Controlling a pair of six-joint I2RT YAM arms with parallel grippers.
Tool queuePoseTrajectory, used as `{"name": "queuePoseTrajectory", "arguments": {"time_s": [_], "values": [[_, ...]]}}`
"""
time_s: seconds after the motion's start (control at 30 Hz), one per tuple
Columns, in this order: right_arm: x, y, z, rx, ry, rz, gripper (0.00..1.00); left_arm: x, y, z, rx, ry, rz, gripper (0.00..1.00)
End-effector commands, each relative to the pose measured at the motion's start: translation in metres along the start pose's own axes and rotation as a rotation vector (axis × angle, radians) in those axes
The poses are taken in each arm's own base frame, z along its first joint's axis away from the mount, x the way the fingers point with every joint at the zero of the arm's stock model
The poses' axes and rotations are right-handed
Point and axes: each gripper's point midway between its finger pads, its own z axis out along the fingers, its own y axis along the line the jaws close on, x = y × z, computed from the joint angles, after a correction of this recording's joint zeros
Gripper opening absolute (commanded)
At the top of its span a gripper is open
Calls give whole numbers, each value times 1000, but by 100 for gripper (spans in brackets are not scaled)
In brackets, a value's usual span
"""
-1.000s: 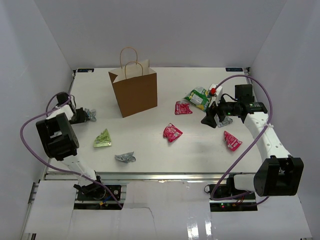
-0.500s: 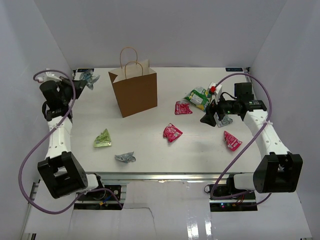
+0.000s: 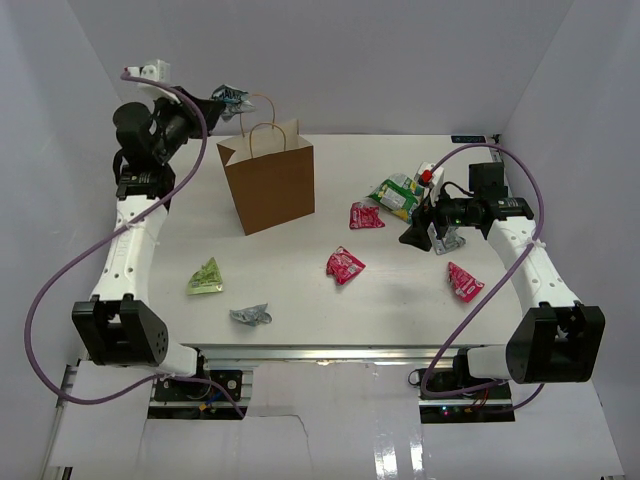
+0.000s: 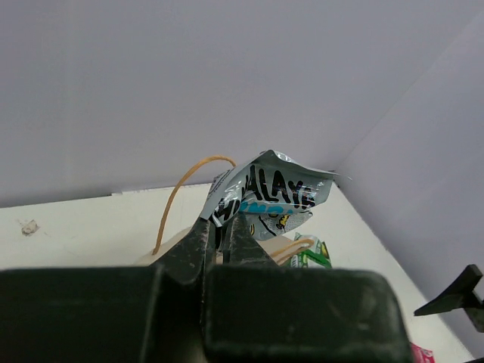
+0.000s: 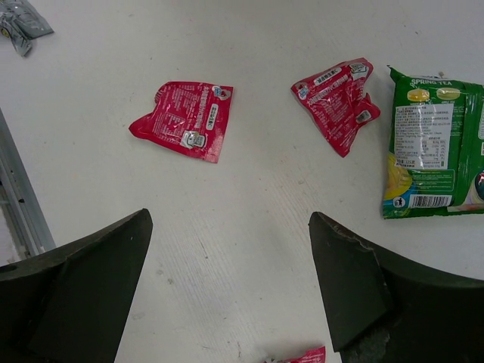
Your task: Place the snacks into the paper bag
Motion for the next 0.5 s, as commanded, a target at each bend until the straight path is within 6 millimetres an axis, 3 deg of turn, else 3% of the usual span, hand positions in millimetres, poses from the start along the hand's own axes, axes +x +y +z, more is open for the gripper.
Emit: {"name": "queuePoseTrajectory", "arguments": {"time_s": [0.0,0.1,0.23,0.37,0.47], "values": [[-16,2,-7,-4,-36,-33,90,13,1,20,-29,41,75,0],[-15,3,-7,-1,-35,-33,90,14,-1,30,-40,34,82,0],[-15,2,-7,1,-32,-32,90,44,1,43,-75,98,58,0],[-15,1,-7,4,-30,-35,90,60,-3,48,-76,126,46,0],[-14,1,-7,-3,-32,-38,90,69,-4,48,-85,145,43,13]]}}
